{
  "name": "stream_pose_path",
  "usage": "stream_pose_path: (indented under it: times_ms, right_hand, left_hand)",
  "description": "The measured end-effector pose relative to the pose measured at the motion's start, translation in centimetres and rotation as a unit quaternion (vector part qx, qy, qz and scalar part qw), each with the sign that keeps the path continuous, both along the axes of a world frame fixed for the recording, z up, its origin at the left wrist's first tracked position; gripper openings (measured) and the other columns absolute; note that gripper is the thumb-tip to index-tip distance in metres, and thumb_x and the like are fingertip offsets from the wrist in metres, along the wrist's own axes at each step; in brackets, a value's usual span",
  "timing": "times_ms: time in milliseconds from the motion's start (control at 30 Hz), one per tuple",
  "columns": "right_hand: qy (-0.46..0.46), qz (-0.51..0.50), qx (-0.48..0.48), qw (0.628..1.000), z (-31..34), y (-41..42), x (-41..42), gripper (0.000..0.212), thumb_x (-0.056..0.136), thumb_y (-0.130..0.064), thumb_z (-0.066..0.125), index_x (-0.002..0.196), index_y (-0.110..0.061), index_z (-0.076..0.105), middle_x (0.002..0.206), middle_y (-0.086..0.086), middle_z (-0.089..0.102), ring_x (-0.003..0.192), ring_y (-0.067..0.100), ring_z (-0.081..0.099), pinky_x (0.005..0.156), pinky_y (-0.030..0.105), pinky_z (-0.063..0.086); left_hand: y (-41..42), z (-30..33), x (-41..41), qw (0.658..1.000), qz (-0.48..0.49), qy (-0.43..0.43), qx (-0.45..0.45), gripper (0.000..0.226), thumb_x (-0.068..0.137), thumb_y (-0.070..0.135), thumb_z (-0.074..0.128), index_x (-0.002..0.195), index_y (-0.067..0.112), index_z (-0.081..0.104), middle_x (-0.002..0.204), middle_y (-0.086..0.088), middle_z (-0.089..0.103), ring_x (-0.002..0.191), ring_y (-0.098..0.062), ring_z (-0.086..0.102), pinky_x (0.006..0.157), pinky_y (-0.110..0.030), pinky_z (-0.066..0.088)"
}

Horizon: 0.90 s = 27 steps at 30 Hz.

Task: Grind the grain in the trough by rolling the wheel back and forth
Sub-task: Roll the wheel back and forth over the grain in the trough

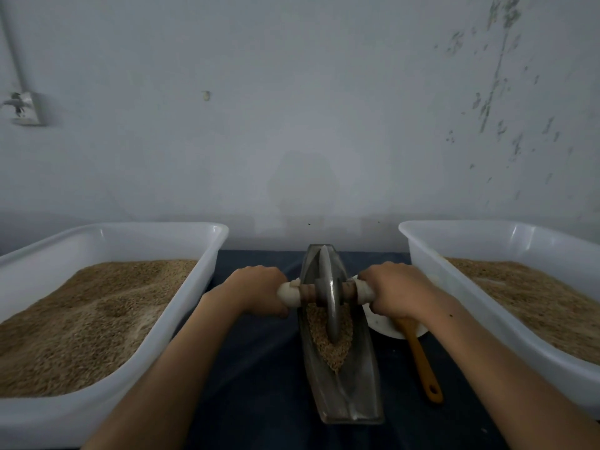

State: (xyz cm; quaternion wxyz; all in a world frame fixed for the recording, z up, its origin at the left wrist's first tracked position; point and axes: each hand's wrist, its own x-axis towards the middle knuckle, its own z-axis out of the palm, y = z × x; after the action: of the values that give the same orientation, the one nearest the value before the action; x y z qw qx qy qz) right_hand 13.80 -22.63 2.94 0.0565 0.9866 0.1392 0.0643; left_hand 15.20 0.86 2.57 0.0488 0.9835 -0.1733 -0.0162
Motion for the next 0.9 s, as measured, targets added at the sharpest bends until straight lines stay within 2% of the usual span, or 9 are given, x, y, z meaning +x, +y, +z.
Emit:
stream_pose_path:
  times_ms: [67,133,267,433,533,600,733,833,900]
  right_hand:
    - [-0.007,0.000,-0.004,1.000,0.0,0.2,-0.1,0.025,0.087,-0.020,0.058,0.112,-0.023,0.060,0.102,0.002,0.063,0.092,0.020,0.060,0.076,0.032,0.047]
    - [-0.039,0.007,0.003,0.999,-0.3,0.3,0.0,0.013,0.089,-0.019,0.055,0.101,-0.023,0.056,0.102,0.001,0.062,0.092,0.021,0.060,0.073,0.032,0.043]
    - [-0.104,0.011,0.039,0.994,-1.2,0.3,0.4,0.015,0.090,-0.018,0.052,0.088,-0.028,0.041,0.097,-0.002,0.062,0.090,0.021,0.059,0.070,0.030,0.036]
    - [-0.155,0.006,0.059,0.986,-2.2,0.0,0.8,0.008,0.092,-0.019,0.051,0.092,-0.025,0.046,0.096,-0.004,0.063,0.089,0.020,0.059,0.068,0.029,0.030]
    - [-0.116,0.005,0.058,0.991,-1.7,-0.1,0.7,0.010,0.091,-0.020,0.051,0.089,-0.026,0.045,0.096,-0.002,0.063,0.089,0.021,0.059,0.068,0.031,0.038]
    - [-0.084,0.008,0.050,0.995,-1.2,-0.2,0.5,0.009,0.089,-0.019,0.054,0.091,-0.027,0.050,0.097,-0.001,0.064,0.090,0.021,0.060,0.073,0.033,0.046]
    - [-0.022,0.006,0.018,1.000,-0.2,-0.1,0.2,0.021,0.085,-0.020,0.058,0.105,-0.027,0.059,0.100,0.000,0.063,0.091,0.020,0.060,0.072,0.031,0.043]
    - [-0.032,0.009,0.008,0.999,-0.2,0.1,0.2,0.020,0.087,-0.020,0.056,0.105,-0.027,0.059,0.099,0.000,0.063,0.090,0.020,0.060,0.069,0.030,0.040]
    - [-0.061,0.015,0.018,0.998,-0.6,0.0,0.3,0.012,0.089,-0.019,0.054,0.097,-0.027,0.055,0.098,-0.001,0.063,0.089,0.020,0.060,0.069,0.030,0.039]
  left_hand:
    - [0.1,0.1,-0.1,1.000,0.002,0.026,-0.012,0.027,0.076,0.035,0.071,0.098,0.025,0.060,0.096,0.002,0.063,0.092,-0.019,0.060,0.087,-0.036,0.049]
    - [0.1,-0.2,0.0,1.000,0.004,0.010,-0.016,0.025,0.076,0.035,0.071,0.097,0.026,0.059,0.094,0.003,0.062,0.089,-0.017,0.059,0.083,-0.034,0.048]
    - [-0.1,-1.3,0.4,0.991,0.017,-0.133,0.015,0.019,0.078,0.040,0.065,0.088,0.029,0.054,0.090,0.006,0.062,0.084,-0.016,0.058,0.071,-0.029,0.041]
    - [-0.5,-1.9,0.9,0.971,0.019,-0.236,0.024,0.020,0.081,0.042,0.060,0.083,0.029,0.045,0.089,0.006,0.063,0.081,-0.015,0.058,0.066,-0.028,0.035]
    - [-0.4,-1.7,0.9,0.977,0.013,-0.212,0.030,0.018,0.080,0.043,0.060,0.083,0.029,0.048,0.088,0.006,0.063,0.081,-0.015,0.058,0.067,-0.028,0.037]
    - [-0.2,-1.2,0.8,0.988,0.004,-0.154,0.030,0.018,0.078,0.042,0.063,0.082,0.030,0.050,0.085,0.007,0.060,0.078,-0.014,0.056,0.068,-0.029,0.038]
    - [0.2,-0.5,0.5,0.999,-0.006,-0.041,0.009,0.021,0.075,0.039,0.070,0.083,0.033,0.052,0.083,0.009,0.056,0.080,-0.014,0.054,0.071,-0.029,0.040]
    - [0.2,-0.6,0.6,0.999,-0.003,-0.036,0.007,0.022,0.075,0.039,0.070,0.089,0.031,0.055,0.085,0.009,0.056,0.081,-0.013,0.054,0.072,-0.029,0.041]
    - [0.1,-0.9,0.7,0.997,0.001,-0.074,0.012,0.021,0.075,0.041,0.069,0.088,0.032,0.054,0.084,0.009,0.057,0.080,-0.014,0.054,0.071,-0.028,0.040]
